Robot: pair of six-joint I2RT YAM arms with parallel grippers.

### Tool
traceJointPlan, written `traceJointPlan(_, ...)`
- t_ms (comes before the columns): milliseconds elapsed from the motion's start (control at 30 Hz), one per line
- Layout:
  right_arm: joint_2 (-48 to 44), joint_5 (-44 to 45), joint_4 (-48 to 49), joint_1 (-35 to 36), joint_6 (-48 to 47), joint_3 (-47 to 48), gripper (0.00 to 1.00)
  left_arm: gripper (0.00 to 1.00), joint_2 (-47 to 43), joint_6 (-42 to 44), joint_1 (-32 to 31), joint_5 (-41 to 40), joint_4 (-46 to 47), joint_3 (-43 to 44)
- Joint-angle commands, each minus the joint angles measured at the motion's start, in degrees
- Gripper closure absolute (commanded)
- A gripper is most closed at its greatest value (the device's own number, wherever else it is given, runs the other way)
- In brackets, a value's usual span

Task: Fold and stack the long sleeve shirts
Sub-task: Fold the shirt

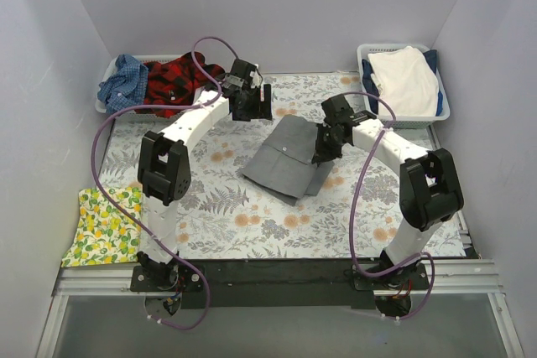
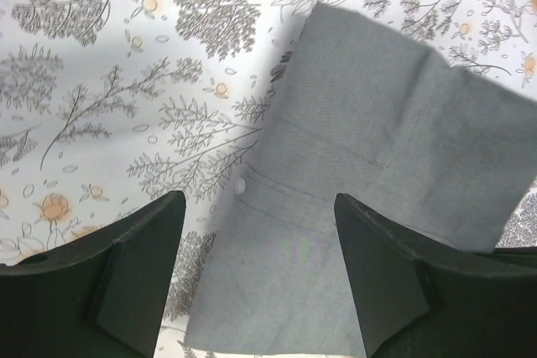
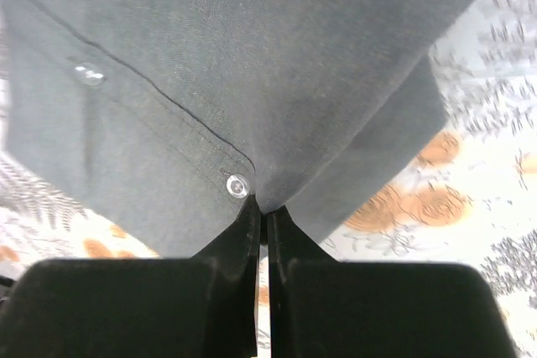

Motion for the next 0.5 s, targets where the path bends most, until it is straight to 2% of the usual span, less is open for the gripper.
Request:
traceJointPlan(0,0.9,1.8,-4.1,-1.1,1.8,-2.6,0.99,0.29,-0.6,4.6,-1.0,4.6,4.1,-0.8)
traceJointPlan(33,1.2,2.0,-4.6,-1.4,2.1,-2.7,0.99,0.29,-0.3,4.9,-1.4,5.1,4.5,-0.8)
traceJointPlan(133,2.9,2.3,-7.4,-2.6,2.1,-1.8,0.88,0.29,0.9,6.7,-3.3,7.1,5.5,-0.2)
traceJointPlan(167,3.2,2.6,-8.5,-2.9,2.1,-1.7,0.79,0.29,1.3,7.2,-4.4,7.8,6.0,0.0)
traceJointPlan(267,2.8,3.3,-9.2,-3.4,1.5,-1.7,0.64,0.29,3.8,9.1,-6.3,10.2,7.1,1.7)
traceJointPlan(367,0.9,4.5,-9.9,-3.8,1.5,-1.4,0.58,0.30,6.8,10.5,-8.0,11.7,7.5,3.5)
traceJointPlan(467,-1.6,7.5,-10.1,-4.1,0.9,-0.2,0.58,0.31,8.7,10.8,-9.0,11.0,7.7,4.3)
